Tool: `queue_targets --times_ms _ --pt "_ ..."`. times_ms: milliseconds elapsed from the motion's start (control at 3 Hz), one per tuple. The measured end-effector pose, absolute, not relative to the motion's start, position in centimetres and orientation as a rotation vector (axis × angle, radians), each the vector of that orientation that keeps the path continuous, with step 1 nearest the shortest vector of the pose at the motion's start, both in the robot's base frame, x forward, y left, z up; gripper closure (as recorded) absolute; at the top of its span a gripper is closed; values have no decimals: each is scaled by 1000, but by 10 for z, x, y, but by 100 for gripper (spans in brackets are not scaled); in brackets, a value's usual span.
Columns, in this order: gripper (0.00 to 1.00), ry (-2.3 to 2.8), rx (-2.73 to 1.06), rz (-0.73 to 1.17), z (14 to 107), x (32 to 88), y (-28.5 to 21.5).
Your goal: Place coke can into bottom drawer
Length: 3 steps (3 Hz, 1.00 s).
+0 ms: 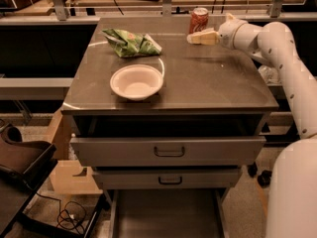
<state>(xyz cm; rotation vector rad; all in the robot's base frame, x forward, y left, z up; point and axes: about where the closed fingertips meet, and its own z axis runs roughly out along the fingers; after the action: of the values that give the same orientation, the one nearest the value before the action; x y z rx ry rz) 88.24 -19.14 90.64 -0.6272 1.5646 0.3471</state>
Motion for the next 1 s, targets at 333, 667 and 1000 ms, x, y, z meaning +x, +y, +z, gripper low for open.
queue_targets --times_ms 333,667,1000 --pt "0 1575 -630 352 907 893 -189" --pt "0 1579 -631 362 910 902 -184" --pt "0 1583 -633 372 912 909 -178"
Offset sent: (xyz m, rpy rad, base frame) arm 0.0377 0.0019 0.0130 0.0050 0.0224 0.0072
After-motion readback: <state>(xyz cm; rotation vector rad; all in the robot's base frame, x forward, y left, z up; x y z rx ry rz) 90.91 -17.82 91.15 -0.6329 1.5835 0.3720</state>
